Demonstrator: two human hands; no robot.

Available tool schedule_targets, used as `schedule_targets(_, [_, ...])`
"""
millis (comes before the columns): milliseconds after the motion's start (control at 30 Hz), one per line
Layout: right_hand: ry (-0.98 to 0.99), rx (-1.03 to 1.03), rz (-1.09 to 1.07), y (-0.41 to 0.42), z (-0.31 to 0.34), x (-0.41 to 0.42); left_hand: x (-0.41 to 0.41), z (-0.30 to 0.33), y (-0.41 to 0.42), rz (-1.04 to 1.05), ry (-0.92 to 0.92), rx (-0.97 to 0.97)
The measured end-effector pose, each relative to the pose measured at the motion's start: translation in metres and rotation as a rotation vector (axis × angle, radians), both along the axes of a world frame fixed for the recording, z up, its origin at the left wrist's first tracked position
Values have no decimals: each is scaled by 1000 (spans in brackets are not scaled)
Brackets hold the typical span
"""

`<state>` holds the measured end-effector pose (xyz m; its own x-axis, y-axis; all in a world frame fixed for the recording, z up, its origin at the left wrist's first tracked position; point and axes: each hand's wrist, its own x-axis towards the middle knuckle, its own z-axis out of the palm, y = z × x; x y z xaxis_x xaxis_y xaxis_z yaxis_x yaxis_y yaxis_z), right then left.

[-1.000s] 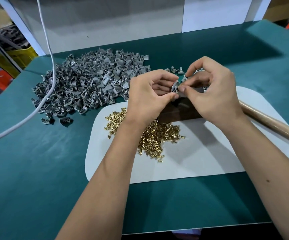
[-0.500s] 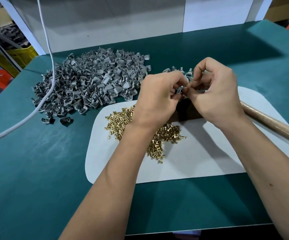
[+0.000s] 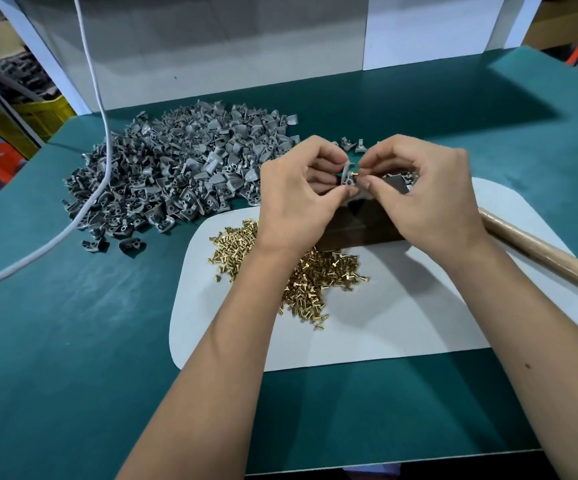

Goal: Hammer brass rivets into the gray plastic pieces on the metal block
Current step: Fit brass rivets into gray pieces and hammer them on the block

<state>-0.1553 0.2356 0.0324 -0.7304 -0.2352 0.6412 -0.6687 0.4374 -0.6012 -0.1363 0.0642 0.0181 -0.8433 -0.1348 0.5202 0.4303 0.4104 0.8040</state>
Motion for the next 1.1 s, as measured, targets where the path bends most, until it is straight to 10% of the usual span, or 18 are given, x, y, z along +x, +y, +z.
schedule_targets(633, [34,1,-34,-8,-3,-1,0,1,-9,-265,-190,409])
schedule_targets(1100, [136,84,15,-5,2,3,3,7,-13,-268,-148,356])
